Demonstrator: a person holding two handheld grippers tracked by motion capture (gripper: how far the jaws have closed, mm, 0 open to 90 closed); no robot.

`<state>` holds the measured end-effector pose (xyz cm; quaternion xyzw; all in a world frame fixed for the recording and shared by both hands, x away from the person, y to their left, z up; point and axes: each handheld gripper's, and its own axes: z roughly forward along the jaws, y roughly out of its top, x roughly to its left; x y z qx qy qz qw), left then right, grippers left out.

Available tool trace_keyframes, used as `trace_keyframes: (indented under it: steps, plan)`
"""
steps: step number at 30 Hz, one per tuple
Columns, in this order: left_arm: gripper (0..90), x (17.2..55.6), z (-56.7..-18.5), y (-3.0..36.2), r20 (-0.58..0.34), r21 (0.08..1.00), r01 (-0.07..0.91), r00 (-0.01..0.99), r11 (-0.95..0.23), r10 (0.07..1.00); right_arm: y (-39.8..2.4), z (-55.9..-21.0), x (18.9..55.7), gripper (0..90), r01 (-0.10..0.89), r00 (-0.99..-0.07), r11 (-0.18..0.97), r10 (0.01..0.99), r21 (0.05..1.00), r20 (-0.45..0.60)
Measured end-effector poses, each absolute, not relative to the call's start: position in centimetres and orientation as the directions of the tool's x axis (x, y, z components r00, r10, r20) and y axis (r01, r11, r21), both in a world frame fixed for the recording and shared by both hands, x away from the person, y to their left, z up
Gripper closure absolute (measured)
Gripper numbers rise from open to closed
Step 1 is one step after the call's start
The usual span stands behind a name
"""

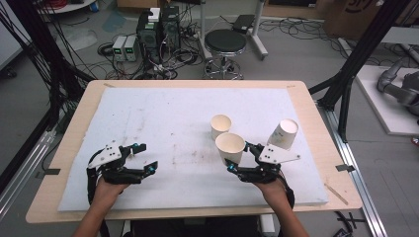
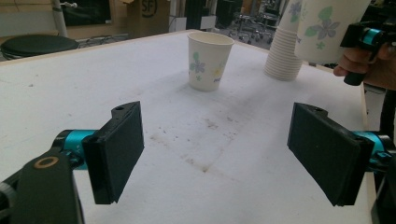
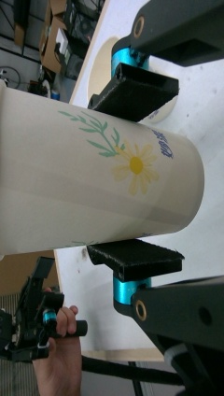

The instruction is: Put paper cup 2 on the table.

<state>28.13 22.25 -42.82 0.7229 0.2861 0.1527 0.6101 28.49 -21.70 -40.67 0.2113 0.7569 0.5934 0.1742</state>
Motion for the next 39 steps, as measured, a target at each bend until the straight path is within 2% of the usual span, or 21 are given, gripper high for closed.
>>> trace_keyframes:
  steps: [6,20,31,39]
  plan:
    - [18.5,28.1,-42.8,22.8,-0.128,0.969,0.23,0.779,-0.09,0.613,-20.0,-40.9,29.0,35.3,0.121,-0.865,0.214,0.503,0.969,-0.003]
    - [18.6,27.5,-42.4,24.5,-0.116,0.972,0.221,0.744,-0.079,0.658,-13.2,-42.1,32.0,35.2,0.136,-0.878,0.216,0.478,0.967,0.017]
    - [18.6,27.4,-42.5,25.1,-0.117,0.972,0.223,0.737,-0.077,0.665,-10.4,-42.8,33.5,35.1,0.176,-0.852,0.211,0.522,0.962,0.041]
    - [18.6,27.4,-42.5,25.3,-0.12,0.972,0.225,0.73,-0.071,0.673,-8.9,-43.8,35.0,35.1,0.249,-0.812,0.246,0.58,0.937,0.063]
